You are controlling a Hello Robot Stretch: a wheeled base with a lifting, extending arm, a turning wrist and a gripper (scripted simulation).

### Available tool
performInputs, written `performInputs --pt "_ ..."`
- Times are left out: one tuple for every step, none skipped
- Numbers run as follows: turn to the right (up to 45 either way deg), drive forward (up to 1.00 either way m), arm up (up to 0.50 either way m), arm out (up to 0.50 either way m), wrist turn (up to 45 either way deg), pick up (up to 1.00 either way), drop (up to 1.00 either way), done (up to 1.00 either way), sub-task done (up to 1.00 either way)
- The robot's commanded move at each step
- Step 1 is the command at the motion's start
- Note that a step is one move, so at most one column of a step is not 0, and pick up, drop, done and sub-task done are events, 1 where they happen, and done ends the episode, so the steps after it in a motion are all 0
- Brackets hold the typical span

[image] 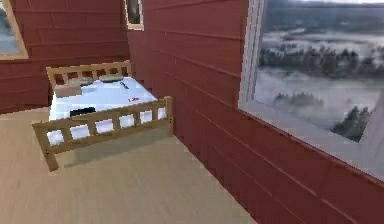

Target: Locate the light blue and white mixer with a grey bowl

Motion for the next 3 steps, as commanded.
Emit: performInputs --pt "-36.0 0.00 0.00 0.00 0.0 0.00 0.00 0.00 0.00" --pt "0.0 1.00 0.00 0.00 0.0 0.00 0.00 0.00 0.00" --pt "-18.0 0.00 0.00 0.00 0.0 0.00 0.00 0.00 0.00"
